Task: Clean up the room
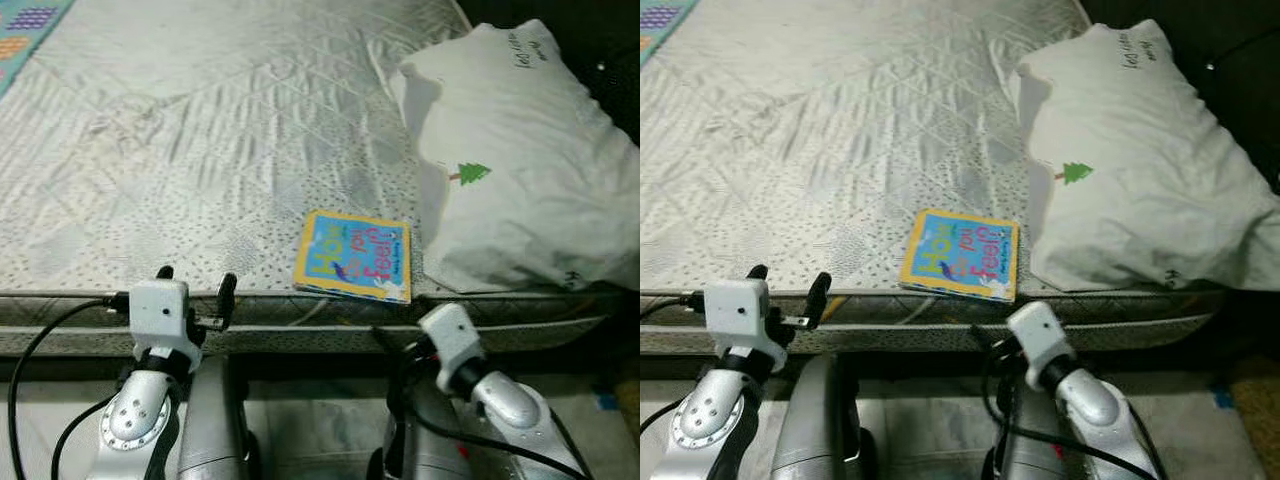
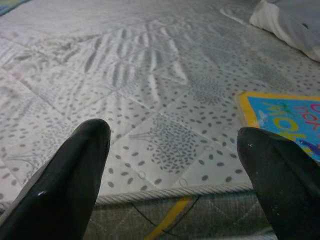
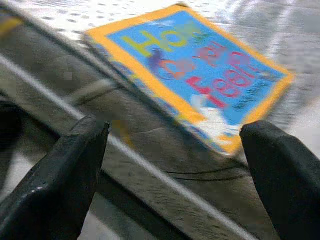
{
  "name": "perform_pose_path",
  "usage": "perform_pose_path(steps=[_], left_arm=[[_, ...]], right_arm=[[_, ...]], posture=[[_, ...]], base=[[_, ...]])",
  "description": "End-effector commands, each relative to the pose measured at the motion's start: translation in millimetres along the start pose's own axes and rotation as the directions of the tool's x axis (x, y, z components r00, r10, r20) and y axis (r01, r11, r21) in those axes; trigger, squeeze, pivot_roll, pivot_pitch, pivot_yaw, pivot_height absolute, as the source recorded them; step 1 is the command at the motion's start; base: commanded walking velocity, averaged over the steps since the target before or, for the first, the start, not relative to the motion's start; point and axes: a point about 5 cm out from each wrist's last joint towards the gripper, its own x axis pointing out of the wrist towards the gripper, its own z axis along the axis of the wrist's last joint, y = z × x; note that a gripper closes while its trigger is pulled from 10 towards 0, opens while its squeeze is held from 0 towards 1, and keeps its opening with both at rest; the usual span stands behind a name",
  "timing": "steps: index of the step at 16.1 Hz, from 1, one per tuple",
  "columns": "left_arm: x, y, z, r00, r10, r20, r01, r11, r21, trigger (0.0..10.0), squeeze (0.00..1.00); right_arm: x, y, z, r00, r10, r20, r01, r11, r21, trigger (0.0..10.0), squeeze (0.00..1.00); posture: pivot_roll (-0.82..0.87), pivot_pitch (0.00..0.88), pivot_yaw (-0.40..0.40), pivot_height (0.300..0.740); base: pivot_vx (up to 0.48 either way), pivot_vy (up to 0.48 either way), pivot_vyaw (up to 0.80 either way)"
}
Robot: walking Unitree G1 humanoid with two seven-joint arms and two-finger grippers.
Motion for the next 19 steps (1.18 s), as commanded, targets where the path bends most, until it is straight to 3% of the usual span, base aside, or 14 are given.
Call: perform_pose_path(steps=[1,6,8,10,15,19], left_arm=[[-3.0,5.3,2,1.000,0.020,-0.001,-0.019,1.000,0.013,10.0,0.00],[-0.4,0.8,4,1.000,0.016,0.010,-0.016,1.000,0.004,10.0,0.00],[-5.4,7.9,4,0.999,0.039,0.005,-0.039,0.999,0.015,10.0,0.00],[-8.2,12.4,4,0.999,0.053,0.000,-0.053,0.998,0.021,10.0,0.00],[-6.0,8.7,5,0.999,0.045,0.000,-0.045,0.999,0.017,10.0,0.00],[-9.8,14.6,6,0.998,0.063,-0.004,-0.063,0.998,0.025,10.0,0.00]], right_arm=[[4.7,9.8,6,0.996,0.091,0.007,-0.091,0.996,0.019,10.0,0.00],[33.5,19.7,9,0.993,0.114,-0.030,-0.111,0.991,0.075,10.0,0.00],[35.6,28.7,0,0.972,0.209,-0.111,-0.199,0.975,0.095,10.0,0.00],[34.2,27.1,-4,0.957,0.249,-0.149,-0.236,0.966,0.103,10.0,0.00],[43.9,24.4,-3,0.954,0.241,-0.179,-0.229,0.970,0.084,10.0,0.00],[51.9,28.9,-7,0.931,0.276,-0.239,-0.270,0.961,0.060,10.0,0.00]], posture=[[0.05,0.205,-0.022,0.534],[0.07,0.198,-0.035,0.534],[0.09,0.204,-0.042,0.534],[0.09,0.208,-0.041,0.534],[0.09,0.214,-0.037,0.534],[0.10,0.228,-0.050,0.534]], base=[[0.000,0.000,0.00],[0.000,0.000,0.00],[0.000,0.000,0.00],[0.000,0.000,0.00],[0.000,0.000,0.00],[0.000,0.000,0.00]])
